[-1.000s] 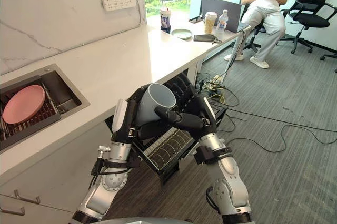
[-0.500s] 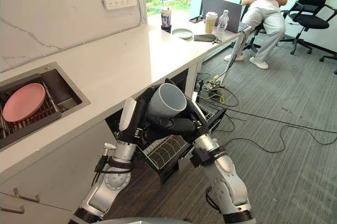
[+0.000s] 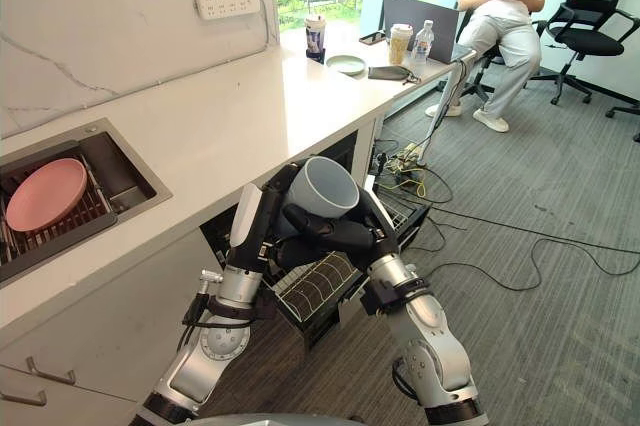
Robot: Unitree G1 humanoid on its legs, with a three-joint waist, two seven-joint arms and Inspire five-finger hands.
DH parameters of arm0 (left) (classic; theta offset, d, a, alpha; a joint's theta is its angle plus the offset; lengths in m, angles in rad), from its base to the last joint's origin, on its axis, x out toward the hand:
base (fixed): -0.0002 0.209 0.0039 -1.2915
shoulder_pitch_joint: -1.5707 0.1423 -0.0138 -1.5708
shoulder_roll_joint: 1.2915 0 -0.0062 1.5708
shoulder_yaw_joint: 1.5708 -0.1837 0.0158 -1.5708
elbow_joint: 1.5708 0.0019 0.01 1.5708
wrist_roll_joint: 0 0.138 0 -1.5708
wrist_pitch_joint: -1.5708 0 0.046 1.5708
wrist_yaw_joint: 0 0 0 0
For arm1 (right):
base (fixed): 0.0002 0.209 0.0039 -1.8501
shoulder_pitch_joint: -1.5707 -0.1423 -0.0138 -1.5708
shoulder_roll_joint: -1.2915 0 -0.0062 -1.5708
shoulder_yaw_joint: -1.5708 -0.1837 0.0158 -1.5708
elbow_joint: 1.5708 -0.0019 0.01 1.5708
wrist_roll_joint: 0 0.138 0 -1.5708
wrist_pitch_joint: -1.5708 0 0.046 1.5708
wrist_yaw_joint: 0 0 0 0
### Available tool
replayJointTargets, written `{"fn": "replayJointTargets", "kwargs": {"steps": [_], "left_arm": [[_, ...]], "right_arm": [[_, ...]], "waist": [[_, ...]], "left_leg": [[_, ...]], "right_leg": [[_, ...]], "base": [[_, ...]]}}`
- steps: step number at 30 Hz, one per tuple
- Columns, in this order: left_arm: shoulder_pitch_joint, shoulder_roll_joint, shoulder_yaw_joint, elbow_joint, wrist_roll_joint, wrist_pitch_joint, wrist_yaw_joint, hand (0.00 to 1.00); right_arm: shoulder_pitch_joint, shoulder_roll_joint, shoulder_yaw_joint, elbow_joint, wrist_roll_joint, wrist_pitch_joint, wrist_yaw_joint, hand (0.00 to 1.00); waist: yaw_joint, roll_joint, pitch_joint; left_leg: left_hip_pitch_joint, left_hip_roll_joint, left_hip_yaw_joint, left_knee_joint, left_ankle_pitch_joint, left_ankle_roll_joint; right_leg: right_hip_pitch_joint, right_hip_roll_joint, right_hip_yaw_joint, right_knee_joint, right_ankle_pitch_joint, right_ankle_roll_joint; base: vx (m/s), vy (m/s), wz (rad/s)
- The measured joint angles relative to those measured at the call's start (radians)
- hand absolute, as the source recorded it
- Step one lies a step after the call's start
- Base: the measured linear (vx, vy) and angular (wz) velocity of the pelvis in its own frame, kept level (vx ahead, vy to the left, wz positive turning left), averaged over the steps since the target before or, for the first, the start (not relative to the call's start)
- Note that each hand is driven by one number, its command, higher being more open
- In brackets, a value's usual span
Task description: Walk over to the sink, pick up the cup, carry it to the dishwasher, place the cup inside the dishwasher, then close the dishwasher door
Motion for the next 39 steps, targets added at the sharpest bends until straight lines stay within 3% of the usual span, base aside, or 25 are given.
{"fn": "replayJointTargets", "kwargs": {"steps": [6,12,21,24,28,33,35,39], "left_arm": [[0.004,0.0,-0.019,0.007,-0.022,0.023,0.021,1.0],[0.043,-0.002,-0.01,0.034,-0.023,0.046,0.057,1.0],[0.078,-0.049,0.142,0.04,-0.131,0.076,0.146,1.0],[0.102,-0.065,0.177,0.04,-0.252,0.073,0.101,1.0],[0.179,-0.065,0.208,0.102,-0.445,0.077,-0.072,1.0],[0.239,-0.039,0.239,0.34,-0.552,0.17,-0.198,1.0],[0.245,-0.012,0.279,0.505,-0.582,0.231,-0.234,1.0],[0.286,0.012,0.357,0.63,-0.604,0.269,-0.257,1.0]], "right_arm": [[0.0,0.014,0.002,0.0,0.003,0.0,-0.051,0.0],[0.0,0.096,-0.047,-0.001,0.068,-0.017,-0.106,0.0],[0.014,0.165,-0.122,-0.001,0.19,-0.086,-0.149,0.0],[0.021,0.176,-0.15,0.0,0.189,-0.095,-0.155,0.0],[0.034,0.165,-0.212,0.041,0.149,-0.095,-0.149,0.0],[0.007,0.042,-0.253,0.228,-0.033,-0.074,-0.114,0.0],[-0.061,-0.026,-0.251,0.391,-0.151,-0.06,-0.112,0.0],[-0.185,-0.117,-0.22,0.604,-0.278,-0.032,-0.115,0.0]], "waist": [[0.0,0.0,0.0],[0.0,0.0,0.0],[0.002,0.0,0.0],[0.001,-0.001,0.001],[0.014,-0.002,0.002],[0.028,-0.012,0.017],[0.042,-0.025,0.051],[0.077,-0.025,0.121]], "left_leg": [[0.0,-0.001,-0.002,0.0,0.001,0.001],[-0.001,-0.002,-0.006,0.0,0.002,0.003],[-0.001,-0.009,-0.025,0.0,0.008,0.01],[-0.001,-0.014,-0.036,-0.001,0.01,0.013],[-0.002,-0.022,-0.056,-0.007,0.016,0.019],[-0.015,-0.038,-0.102,-0.026,0.038,0.029],[-0.02,-0.048,-0.131,-0.043,0.059,0.033],[-0.047,-0.058,-0.181,-0.045,0.08,0.039]], "right_leg": [[0.0,-0.001,-0.002,0.0,0.0,0.0],[0.002,-0.002,-0.005,-0.001,0.0,0.0],[0.013,-0.009,-0.025,-0.002,0.0,0.001],[0.017,-0.014,-0.036,-0.002,-0.001,0.002],[0.024,-0.024,-0.057,-0.003,-0.004,0.006],[0.025,-0.039,-0.104,-0.004,-0.006,0.015],[0.027,-0.043,-0.134,-0.002,-0.005,0.018],[0.024,-0.053,-0.186,-0.002,-0.003,0.021]], "base": [[0.0,0.0,0.0],[0.0,0.0,0.01],[-0.01,-0.003,0.06],[-0.04,-0.013,0.12],[-0.04,-0.009,0.15],[-0.03,-0.006,0.29],[-0.05,-0.014,0.38],[-0.07,-0.01,0.42]]}}
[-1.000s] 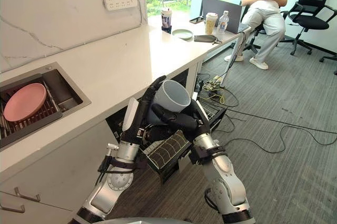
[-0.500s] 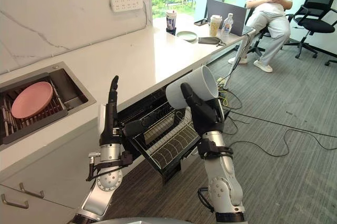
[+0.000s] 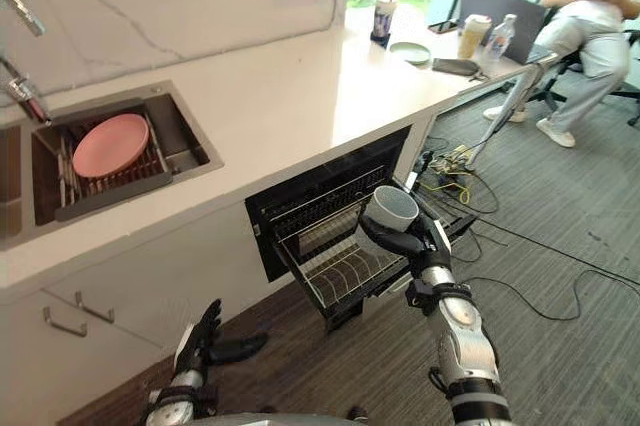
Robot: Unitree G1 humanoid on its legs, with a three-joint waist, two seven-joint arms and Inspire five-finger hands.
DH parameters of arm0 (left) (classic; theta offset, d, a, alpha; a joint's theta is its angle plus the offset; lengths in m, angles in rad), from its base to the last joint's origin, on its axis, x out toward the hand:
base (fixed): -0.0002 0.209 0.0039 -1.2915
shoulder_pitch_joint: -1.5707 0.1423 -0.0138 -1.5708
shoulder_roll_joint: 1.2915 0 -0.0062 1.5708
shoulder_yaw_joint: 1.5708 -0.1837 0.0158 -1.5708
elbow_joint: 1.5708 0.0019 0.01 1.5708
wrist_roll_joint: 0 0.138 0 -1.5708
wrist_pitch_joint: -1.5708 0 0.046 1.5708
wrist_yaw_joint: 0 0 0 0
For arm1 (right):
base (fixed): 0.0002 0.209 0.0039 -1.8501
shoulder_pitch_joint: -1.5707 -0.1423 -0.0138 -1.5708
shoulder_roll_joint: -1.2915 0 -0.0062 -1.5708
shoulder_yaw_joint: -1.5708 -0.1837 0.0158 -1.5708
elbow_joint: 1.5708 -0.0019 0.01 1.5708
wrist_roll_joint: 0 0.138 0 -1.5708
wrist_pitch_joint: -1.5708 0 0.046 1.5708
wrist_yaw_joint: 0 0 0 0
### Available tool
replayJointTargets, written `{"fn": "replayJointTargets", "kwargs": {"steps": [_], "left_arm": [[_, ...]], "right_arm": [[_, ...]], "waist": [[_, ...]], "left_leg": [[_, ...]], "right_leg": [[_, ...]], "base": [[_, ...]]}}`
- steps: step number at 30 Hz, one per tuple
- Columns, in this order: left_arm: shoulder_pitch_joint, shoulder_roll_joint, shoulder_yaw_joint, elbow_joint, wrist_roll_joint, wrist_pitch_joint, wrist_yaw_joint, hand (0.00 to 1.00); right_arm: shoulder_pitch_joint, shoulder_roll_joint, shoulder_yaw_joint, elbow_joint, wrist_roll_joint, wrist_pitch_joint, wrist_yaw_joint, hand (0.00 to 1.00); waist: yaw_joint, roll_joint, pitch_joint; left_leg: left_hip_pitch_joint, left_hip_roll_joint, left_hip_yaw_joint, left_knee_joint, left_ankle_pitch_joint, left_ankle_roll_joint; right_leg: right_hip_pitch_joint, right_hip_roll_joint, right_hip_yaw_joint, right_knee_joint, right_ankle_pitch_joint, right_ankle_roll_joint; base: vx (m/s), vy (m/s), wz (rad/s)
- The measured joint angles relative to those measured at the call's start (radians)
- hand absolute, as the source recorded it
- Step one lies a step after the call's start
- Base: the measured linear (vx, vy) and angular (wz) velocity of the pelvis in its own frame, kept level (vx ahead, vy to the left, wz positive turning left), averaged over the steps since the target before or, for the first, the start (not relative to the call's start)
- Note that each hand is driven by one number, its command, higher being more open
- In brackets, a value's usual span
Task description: Walk over to the sink, pick up the cup, carry it to the dishwasher, place the cup inside the dishwasher, then close the dishwasher door
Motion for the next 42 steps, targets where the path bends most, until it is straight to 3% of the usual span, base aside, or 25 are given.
{"fn": "replayJointTargets", "kwargs": {"steps": [4,10,13,17,22,23,32,36,39,42], "left_arm": [[-0.012,0.025,0.039,0.012,-0.034,0.0,-0.004,1.0],[-0.117,0.026,0.032,-0.044,-0.045,-0.008,-0.048,1.0],[-0.146,0.034,0.015,-0.085,-0.056,-0.013,-0.071,1.0],[-0.156,0.041,0.011,-0.113,-0.076,-0.01,-0.084,1.0],[-0.16,0.062,-0.027,-0.127,-0.136,0.018,-0.097,1.0],[-0.162,0.063,-0.035,-0.127,-0.146,0.027,-0.102,1.0],[-0.163,0.065,-0.074,-0.13,-0.173,0.048,-0.108,1.0],[-0.163,0.065,-0.081,-0.148,-0.183,0.064,-0.11,1.0],[-0.162,0.066,-0.081,-0.148,-0.183,0.077,-0.11,1.0],[-0.154,0.068,-0.061,-0.139,-0.18,0.089,-0.108,1.0]], "right_arm": [[-0.238,-0.079,0.094,0.238,-0.081,0.056,-0.001,0.0],[-0.625,-0.178,0.186,0.482,-0.084,0.065,0.051,0.0],[-0.742,-0.215,0.187,0.603,-0.086,0.066,0.078,0.0],[-0.796,-0.219,0.187,0.71,-0.123,0.072,0.091,0.0],[-0.866,-0.235,0.16,0.783,-0.169,0.136,0.086,0.0],[-0.874,-0.247,0.138,0.795,-0.17,0.146,0.086,1.0],[-0.892,-0.261,0.124,0.805,-0.166,0.161,0.109,1.0],[-0.899,-0.267,0.124,0.788,-0.156,0.138,0.114,1.0],[-0.85,-0.278,0.124,0.672,-0.132,0.121,0.128,1.0],[-0.716,-0.286,0.124,0.461,-0.106,0.092,0.142,1.0]], "waist": [[0.064,0.006,0.091],[0.136,0.026,0.241],[0.168,0.038,0.292],[0.186,0.042,0.324],[0.201,0.062,0.342],[0.208,0.071,0.347],[0.214,0.08,0.352],[0.207,0.079,0.352],[0.195,0.076,0.351],[0.184,0.036,0.327]], "left_leg": [[-0.061,-0.007,-0.049,0.004,0.031,0.007],[-0.177,-0.007,-0.1,0.033,0.062,0.008],[-0.222,-0.007,-0.123,0.048,0.071,0.01],[-0.26,-0.007,-0.148,0.061,0.071,0.009],[-0.309,-0.007,-0.155,0.075,0.071,0.01],[-0.315,-0.007,-0.155,0.076,0.071,0.01],[-0.327,0.0,-0.157,0.077,0.075,0.006],[-0.308,0.004,-0.152,0.076,0.074,0.005],[-0.262,0.007,-0.142,0.063,0.072,0.003],[-0.223,0.012,-0.116,0.044,0.069,-0.001]], "right_leg": [[-0.032,-0.006,-0.051,0.003,0.016,-0.005],[-0.113,-0.007,-0.103,0.018,0.036,-0.019],[-0.138,-0.007,-0.127,0.021,0.038,-0.021],[-0.157,-0.006,-0.154,0.023,0.038,-0.021],[-0.207,-0.007,-0.163,0.047,0.037,-0.023],[-0.216,-0.008,-0.165,0.055,0.034,-0.027],[-0.231,-0.007,-0.175,0.07,0.023,-0.042],[-0.216,-0.004,-0.17,0.07,0.023,-0.042],[-0.178,0.001,-0.157,0.069,0.022,-0.042],[-0.158,0.002,-0.139,0.066,0.012,-0.044]], "base": [[-0.11,0.002,0.4],[-0.09,0.017,0.27],[-0.03,0.015,0.21],[0.02,0.014,0.22],[-0.01,0.037,0.03],[-0.02,0.033,0.0],[0.0,0.0,0.0],[0.0,0.013,-0.04],[0.01,0.018,-0.1],[0.02,0.013,-0.19]]}}
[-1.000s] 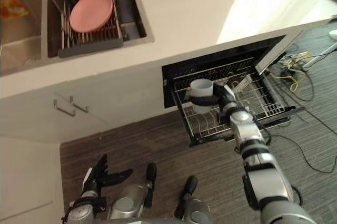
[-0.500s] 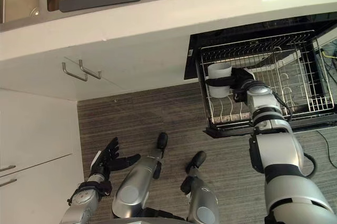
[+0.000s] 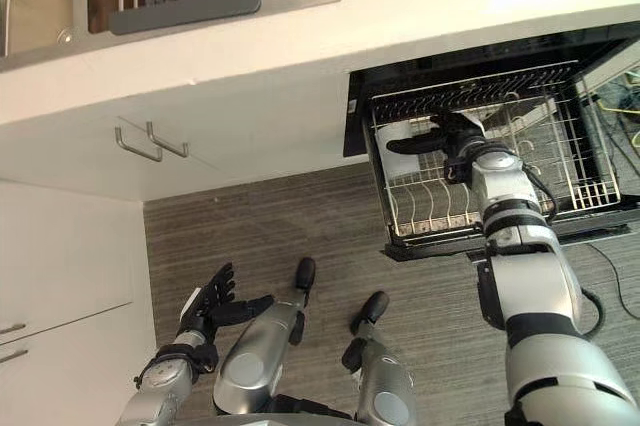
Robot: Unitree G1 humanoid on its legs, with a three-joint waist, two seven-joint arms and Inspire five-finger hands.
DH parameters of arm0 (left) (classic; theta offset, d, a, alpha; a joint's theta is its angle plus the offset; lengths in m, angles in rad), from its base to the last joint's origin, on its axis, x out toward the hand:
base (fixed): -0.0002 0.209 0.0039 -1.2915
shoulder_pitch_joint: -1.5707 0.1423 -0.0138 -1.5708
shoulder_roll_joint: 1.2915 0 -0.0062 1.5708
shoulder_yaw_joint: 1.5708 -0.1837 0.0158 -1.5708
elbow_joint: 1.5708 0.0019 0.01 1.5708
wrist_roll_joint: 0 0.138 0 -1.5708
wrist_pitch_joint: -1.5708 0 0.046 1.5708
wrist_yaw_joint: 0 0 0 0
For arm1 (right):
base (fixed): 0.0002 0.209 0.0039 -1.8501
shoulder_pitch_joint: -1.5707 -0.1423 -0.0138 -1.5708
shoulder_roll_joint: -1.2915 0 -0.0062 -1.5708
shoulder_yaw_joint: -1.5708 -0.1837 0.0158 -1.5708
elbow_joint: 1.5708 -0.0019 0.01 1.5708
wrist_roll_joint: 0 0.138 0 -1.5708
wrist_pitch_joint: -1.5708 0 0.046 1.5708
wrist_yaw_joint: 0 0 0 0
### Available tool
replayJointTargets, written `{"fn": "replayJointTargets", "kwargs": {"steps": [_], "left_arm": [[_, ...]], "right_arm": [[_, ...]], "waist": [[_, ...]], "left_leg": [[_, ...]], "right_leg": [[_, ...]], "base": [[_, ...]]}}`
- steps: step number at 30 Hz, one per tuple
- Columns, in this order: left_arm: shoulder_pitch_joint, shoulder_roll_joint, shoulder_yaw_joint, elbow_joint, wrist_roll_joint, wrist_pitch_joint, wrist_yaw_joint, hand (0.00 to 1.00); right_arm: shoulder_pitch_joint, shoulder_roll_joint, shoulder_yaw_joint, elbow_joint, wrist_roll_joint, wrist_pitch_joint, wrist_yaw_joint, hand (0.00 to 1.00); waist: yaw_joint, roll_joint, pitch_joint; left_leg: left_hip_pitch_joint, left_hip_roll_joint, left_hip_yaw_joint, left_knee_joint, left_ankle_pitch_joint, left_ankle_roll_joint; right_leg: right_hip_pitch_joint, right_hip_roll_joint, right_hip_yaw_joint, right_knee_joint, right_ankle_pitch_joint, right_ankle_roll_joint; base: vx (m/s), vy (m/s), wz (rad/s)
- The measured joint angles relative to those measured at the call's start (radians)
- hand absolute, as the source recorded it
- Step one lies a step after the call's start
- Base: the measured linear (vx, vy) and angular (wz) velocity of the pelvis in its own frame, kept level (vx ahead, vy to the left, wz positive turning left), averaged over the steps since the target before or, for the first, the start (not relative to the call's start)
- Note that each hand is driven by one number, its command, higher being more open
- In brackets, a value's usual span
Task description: Walk over to the sink, pick up the cup, carry it to the dishwasher, place the cup inside the dishwasher, then close the dishwasher door
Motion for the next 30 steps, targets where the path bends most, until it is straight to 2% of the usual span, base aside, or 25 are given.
{"fn": "replayJointTargets", "kwargs": {"steps": [2,4,5,8,9,11,14,16,22,30], "left_arm": [[0.007,-0.002,0.016,0.052,0.01,0.007,0.002,1.0],[0.013,-0.002,0.04,0.104,0.034,0.009,0.004,1.0],[0.013,-0.004,0.049,0.124,0.042,0.009,0.007,1.0],[0.032,-0.053,0.173,0.244,0.058,-0.009,0.011,1.0],[0.047,-0.088,0.268,0.309,0.049,-0.021,0.005,1.0],[0.06,-0.129,0.389,0.403,-0.024,-0.026,-0.005,1.0],[0.124,-0.152,0.434,0.462,-0.064,-0.059,-0.006,1.0],[0.141,-0.157,0.429,0.483,-0.062,-0.084,-0.002,1.0],[0.153,-0.154,0.381,0.498,-0.041,-0.129,0.015,1.0],[0.164,-0.143,0.313,0.507,-0.039,-0.133,0.036,1.0]], "right_arm": [[0.178,0.003,-0.003,-0.185,0.029,-0.007,0.002,1.0],[0.326,0.034,-0.047,-0.306,0.037,-0.012,0.0,1.0],[0.379,0.051,-0.072,-0.348,0.038,-0.012,-0.002,1.0],[0.647,0.184,-0.211,-0.595,0.121,-0.018,0.001,1.0],[0.743,0.276,-0.272,-0.694,0.184,-0.035,0.019,1.0],[0.896,0.412,-0.337,-0.848,0.273,-0.11,0.052,1.0],[1.106,0.546,-0.349,-1.029,0.293,-0.212,0.125,1.0],[1.161,0.566,-0.322,-1.057,0.29,-0.256,0.153,1.0],[1.168,0.566,-0.217,-1.057,0.29,-0.254,0.171,1.0],[1.145,0.545,-0.215,-1.057,0.293,-0.25,0.144,1.0]], "waist": [[-0.027,-0.043,-0.049],[-0.053,-0.07,-0.098],[-0.06,-0.076,-0.115],[-0.117,-0.089,-0.189],[-0.14,-0.094,-0.226],[-0.188,-0.094,-0.269],[-0.235,-0.092,-0.316],[-0.242,-0.087,-0.34],[-0.236,-0.061,-0.384],[-0.24,-0.028,-0.397]], "left_leg": [[0.031,0.0,0.005,-0.023,0.002,-0.005],[0.054,0.0,0.012,-0.04,0.001,-0.006],[0.064,0.0,0.018,-0.047,0.0,-0.007],[0.116,0.0,0.049,-0.059,-0.019,-0.004],[0.134,-0.001,0.08,-0.059,-0.036,-0.007],[0.159,-0.004,0.098,-0.059,-0.053,-0.008],[0.21,0.004,0.136,-0.067,-0.069,-0.016],[0.241,0.007,0.157,-0.082,-0.068,-0.019],[0.264,0.008,0.178,-0.096,-0.068,-0.021],[0.272,0.008,0.19,-0.096,-0.07,-0.02]], "right_leg": [[0.017,0.001,0.011,0.0,-0.009,0.009],[0.027,0.002,0.019,0.0,-0.011,0.013],[0.029,0.002,0.024,0.0,-0.012,0.013],[0.057,0.002,0.056,0.002,-0.014,0.016],[0.06,-0.001,0.079,0.001,-0.019,0.023],[0.076,-0.009,0.098,0.0,-0.032,0.029],[0.104,-0.002,0.136,0.0,-0.044,0.025],[0.115,0.003,0.156,-0.001,-0.046,0.028],[0.124,0.007,0.18,-0.008,-0.043,0.031],[0.144,0.017,0.191,-0.047,-0.028,0.033]], "base": [[0.07,-0.005,-0.11],[0.09,-0.002,-0.11],[0.12,0.011,-0.23],[0.08,0.027,-0.4],[0.04,0.031,-0.55],[0.06,0.032,-0.43],[0.03,0.008,-0.37],[0.0,-0.007,-0.31],[0.0,0.004,-0.11],[0.02,-0.013,-0.05]]}}
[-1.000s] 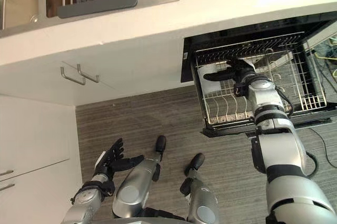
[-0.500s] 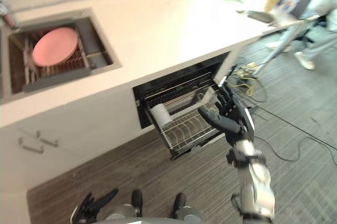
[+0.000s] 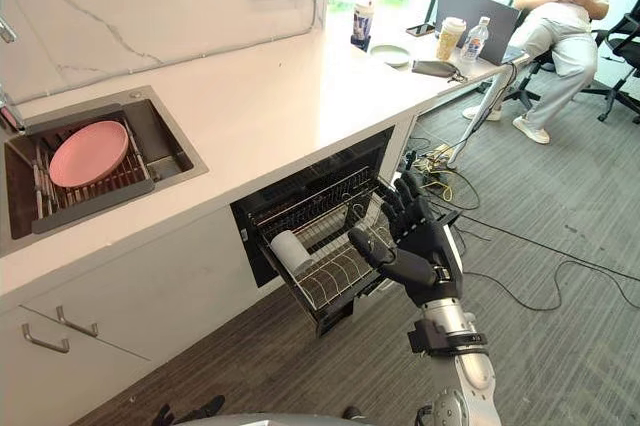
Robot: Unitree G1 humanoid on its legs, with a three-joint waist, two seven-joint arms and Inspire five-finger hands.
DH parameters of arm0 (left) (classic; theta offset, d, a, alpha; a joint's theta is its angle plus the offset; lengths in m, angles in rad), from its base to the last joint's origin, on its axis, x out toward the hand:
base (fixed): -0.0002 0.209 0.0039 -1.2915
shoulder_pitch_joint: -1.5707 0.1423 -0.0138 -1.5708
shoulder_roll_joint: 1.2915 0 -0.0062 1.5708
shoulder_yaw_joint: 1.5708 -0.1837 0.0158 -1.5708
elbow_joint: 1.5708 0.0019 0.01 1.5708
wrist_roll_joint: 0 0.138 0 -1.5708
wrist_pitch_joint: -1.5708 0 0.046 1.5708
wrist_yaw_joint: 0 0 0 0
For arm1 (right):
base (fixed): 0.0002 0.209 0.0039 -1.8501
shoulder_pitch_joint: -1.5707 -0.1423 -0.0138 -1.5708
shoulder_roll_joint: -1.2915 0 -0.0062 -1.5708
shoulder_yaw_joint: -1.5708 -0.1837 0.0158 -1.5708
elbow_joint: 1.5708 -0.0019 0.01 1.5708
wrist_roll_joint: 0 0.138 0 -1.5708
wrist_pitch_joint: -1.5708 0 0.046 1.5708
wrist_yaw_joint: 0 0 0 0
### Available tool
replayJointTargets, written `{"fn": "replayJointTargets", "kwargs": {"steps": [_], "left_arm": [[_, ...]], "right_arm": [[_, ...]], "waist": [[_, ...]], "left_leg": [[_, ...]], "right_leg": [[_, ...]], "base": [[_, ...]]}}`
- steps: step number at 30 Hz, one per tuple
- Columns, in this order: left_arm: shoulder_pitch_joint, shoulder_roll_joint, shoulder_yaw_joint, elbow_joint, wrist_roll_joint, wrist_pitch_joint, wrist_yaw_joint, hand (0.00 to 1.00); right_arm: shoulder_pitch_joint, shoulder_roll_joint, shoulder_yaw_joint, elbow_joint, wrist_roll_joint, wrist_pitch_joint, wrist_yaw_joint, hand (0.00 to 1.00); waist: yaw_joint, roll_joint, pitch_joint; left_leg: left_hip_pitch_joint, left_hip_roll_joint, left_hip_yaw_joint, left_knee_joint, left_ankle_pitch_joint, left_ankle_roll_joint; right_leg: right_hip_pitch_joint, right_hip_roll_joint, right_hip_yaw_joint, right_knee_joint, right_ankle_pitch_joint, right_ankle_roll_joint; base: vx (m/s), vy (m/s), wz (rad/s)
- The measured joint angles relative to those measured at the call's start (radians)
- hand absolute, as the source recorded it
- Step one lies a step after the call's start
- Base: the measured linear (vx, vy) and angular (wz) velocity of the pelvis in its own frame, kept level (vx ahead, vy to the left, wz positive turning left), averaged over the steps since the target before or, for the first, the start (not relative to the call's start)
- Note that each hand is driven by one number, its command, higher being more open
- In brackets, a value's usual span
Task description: Walk over to the sink, pick up the cup, carry it to the dishwasher, place the cup inside the dishwasher, then close the dishwasher door
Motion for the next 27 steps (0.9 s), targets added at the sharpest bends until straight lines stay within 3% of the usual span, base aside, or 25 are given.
{"fn": "replayJointTargets", "kwargs": {"steps": [7,10,12,14,15,16,17,18,19,20,22,24,25,26,27], "left_arm": [[-0.002,-0.009,-0.017,-0.021,0.042,-0.022,0.048,1.0],[-0.009,-0.027,-0.018,-0.057,0.078,-0.043,0.066,1.0],[0.003,-0.06,-0.017,-0.079,0.084,-0.049,0.113,1.0],[-0.003,-0.057,-0.01,-0.085,0.121,-0.053,0.138,1.0],[-0.019,-0.05,-0.003,-0.089,0.173,-0.057,0.153,1.0],[-0.02,-0.057,-0.001,-0.096,0.209,-0.064,0.162,1.0],[-0.005,-0.077,-0.005,-0.119,0.291,-0.079,0.177,1.0],[0.007,-0.086,-0.013,-0.133,0.316,-0.08,0.181,1.0],[0.019,-0.095,-0.02,-0.144,0.344,-0.079,0.176,1.0],[0.014,-0.081,-0.023,-0.144,0.37,-0.076,0.172,1.0],[0.023,-0.071,-0.045,-0.143,0.392,-0.071,0.164,1.0],[0.027,-0.051,-0.083,-0.14,0.413,-0.071,0.158,1.0],[0.024,-0.033,-0.106,-0.14,0.433,-0.072,0.156,1.0],[0.017,-0.001,-0.146,-0.139,0.443,-0.07,0.153,1.0],[-0.005,0.038,-0.191,-0.132,0.451,-0.055,0.15,1.0]], "right_arm": [[-0.085,-0.056,0.022,0.0,0.022,0.017,0.031,1.0],[-0.139,-0.098,0.057,0.001,0.029,0.023,0.031,1.0],[-0.171,-0.122,0.085,0.0,0.035,0.035,0.035,1.0],[-0.196,-0.122,0.072,0.002,0.039,0.035,0.034,1.0],[-0.198,-0.119,0.036,0.003,0.059,0.018,0.023,1.0],[-0.198,-0.12,0.019,0.008,0.069,0.013,0.012,1.0],[-0.198,-0.125,-0.03,0.019,0.089,0.004,-0.009,1.0],[-0.197,-0.129,-0.044,0.02,0.095,-0.003,-0.012,1.0],[-0.197,-0.132,-0.058,0.025,0.098,-0.023,-0.015,1.0],[-0.199,-0.114,-0.045,0.029,0.095,-0.025,-0.027,1.0],[-0.197,-0.103,-0.005,0.031,0.092,-0.025,-0.026,1.0],[-0.191,-0.094,0.008,0.048,0.09,-0.025,-0.029,1.0],[-0.187,-0.086,0.009,0.054,0.076,-0.025,-0.034,1.0],[-0.171,-0.073,0.014,0.055,0.069,-0.027,-0.041,1.0],[-0.125,-0.052,0.02,0.047,0.04,-0.032,-0.048,1.0]], "waist": [[0.009,0.022,0.02],[0.041,0.04,0.053],[0.064,0.068,0.061],[0.069,0.036,0.051],[0.056,0.038,0.055],[0.053,0.044,0.055],[0.044,0.067,0.042],[0.038,0.082,0.033],[0.029,0.102,0.02],[0.037,0.092,0.025],[0.037,0.086,0.025],[0.036,0.08,0.029],[0.032,0.08,0.03],[0.021,0.062,0.043],[-0.002,0.047,0.049]], "left_leg": [[-0.036,0.01,-0.041,0.093,-0.031,0.005],[-0.079,0.017,-0.092,0.166,-0.05,0.002],[-0.102,0.019,-0.108,0.18,-0.075,0.015],[-0.115,0.027,-0.01,0.181,-0.112,0.074],[-0.162,0.078,0.169,0.328,-0.135,0.111],[-0.165,0.101,0.241,0.384,-0.139,0.115],[-0.123,0.129,0.345,0.383,-0.136,0.096],[-0.103,0.129,0.35,0.337,-0.129,0.054],[-0.08,0.094,0.32,0.205,-0.112,0.001],[-0.048,0.049,0.285,0.108,-0.055,0.009],[-0.024,0.012,0.234,0.033,-0.022,0.02],[-0.018,0.003,0.187,0.03,-0.026,0.028],[-0.009,-0.005,0.163,0.033,-0.032,0.037],[0.009,-0.017,0.124,0.034,-0.039,0.047],[0.013,-0.016,0.057,0.04,-0.042,0.051]], "right_leg": [[0.031,0.0,-0.041,0.002,-0.002,-0.005],[0.05,0.0,-0.1,0.018,-0.012,-0.013],[0.053,0.003,-0.152,0.048,-0.027,-0.014],[0.048,-0.032,-0.229,0.027,-0.034,-0.021],[0.049,-0.06,-0.321,0.027,-0.035,-0.024],[0.058,-0.067,-0.362,0.032,-0.041,-0.018],[0.072,-0.077,-0.456,0.063,-0.065,0.001],[0.072,-0.077,-0.492,0.089,-0.081,0.01],[0.064,-0.09,-0.552,0.145,-0.107,0.03],[0.064,-0.122,-0.584,0.192,-0.118,0.027],[0.063,-0.164,-0.612,0.274,-0.14,0.034],[0.032,-0.233,-0.596,0.449,-0.148,0.033],[-0.005,-0.281,-0.544,0.586,-0.144,-0.004],[-0.089,-0.321,-0.4,0.768,-0.142,-0.134],[-0.178,-0.229,-0.135,0.815,-0.21,-0.089]], "base": [[-0.03,-0.033,0.17],[-0.13,-0.037,0.56],[-0.16,-0.037,0.78],[-0.07,0.013,1.22],[-0.02,0.054,1.52],[0.02,0.114,2.25],[0.03,0.107,1.77],[0.06,0.186,2.08],[0.06,0.181,1.51],[0.06,0.162,1.32],[0.06,0.075,0.8],[0.12,0.068,0.75],[0.19,0.105,0.88],[0.23,0.074,1.26],[0.16,0.034,1.33]]}}
